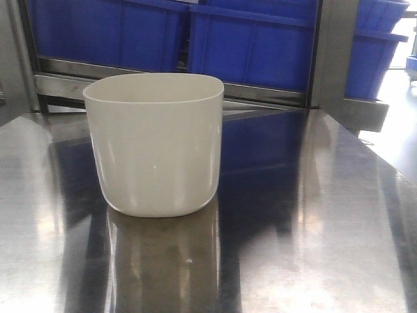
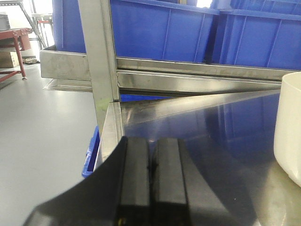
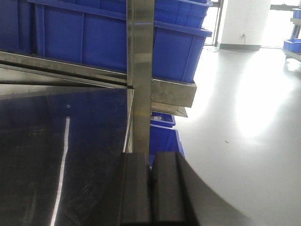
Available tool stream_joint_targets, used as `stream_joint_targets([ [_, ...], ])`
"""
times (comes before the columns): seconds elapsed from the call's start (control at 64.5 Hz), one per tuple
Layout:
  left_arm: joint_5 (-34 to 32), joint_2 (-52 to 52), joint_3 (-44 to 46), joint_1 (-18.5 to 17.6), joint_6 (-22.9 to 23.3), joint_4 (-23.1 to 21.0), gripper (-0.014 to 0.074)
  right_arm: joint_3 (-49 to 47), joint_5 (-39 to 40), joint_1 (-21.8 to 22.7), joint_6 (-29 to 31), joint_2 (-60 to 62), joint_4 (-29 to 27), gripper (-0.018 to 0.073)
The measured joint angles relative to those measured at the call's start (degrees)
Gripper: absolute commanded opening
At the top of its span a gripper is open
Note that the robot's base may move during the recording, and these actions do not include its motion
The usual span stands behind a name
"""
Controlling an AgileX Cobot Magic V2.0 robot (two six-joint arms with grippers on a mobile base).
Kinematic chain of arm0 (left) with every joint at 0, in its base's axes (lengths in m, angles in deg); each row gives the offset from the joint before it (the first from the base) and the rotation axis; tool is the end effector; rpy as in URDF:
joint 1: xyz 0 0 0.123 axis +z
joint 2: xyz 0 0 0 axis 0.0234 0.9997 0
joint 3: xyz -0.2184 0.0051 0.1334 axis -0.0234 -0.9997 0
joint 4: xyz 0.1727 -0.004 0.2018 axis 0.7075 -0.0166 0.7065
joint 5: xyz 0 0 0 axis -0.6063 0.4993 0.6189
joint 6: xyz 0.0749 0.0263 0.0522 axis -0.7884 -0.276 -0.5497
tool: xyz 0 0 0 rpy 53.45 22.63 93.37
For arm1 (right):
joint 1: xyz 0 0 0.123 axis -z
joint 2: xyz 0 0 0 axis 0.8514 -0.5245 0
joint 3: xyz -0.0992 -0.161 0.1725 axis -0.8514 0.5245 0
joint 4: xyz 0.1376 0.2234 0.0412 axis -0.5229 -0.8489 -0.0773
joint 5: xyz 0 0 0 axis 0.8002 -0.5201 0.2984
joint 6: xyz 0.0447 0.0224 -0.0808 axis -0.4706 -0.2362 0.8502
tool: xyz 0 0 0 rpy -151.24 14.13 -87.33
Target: Move white bin to right shelf second layer
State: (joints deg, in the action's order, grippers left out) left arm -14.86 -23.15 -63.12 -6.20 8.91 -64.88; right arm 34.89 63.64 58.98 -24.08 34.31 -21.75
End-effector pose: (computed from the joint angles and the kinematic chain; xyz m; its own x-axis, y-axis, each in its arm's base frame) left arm 0.1028 -0.0141 0.2037 0.0078 0.0337 -0.9994 0.1368 0.9900 0.0345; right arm 0.1044 -0.0006 0.1972 -0.0019 0.0097 -1.0000 0.0056 0.9999 0.0097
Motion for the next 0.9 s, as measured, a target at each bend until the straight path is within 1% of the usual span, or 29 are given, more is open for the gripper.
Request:
stream_joint_targets([
  [0.682, 0.0, 0.0, 0.0, 0.0, 0.0, 0.0, 0.0085, 0.0, -0.08, 0.0, 0.0, 0.0, 0.0, 0.0053],
  [0.899, 0.0, 0.0, 0.0, 0.0, 0.0, 0.0, 0.0085, -0.61, -1.9, 0.0, 0.0, 0.0, 1.59, 0.0053],
])
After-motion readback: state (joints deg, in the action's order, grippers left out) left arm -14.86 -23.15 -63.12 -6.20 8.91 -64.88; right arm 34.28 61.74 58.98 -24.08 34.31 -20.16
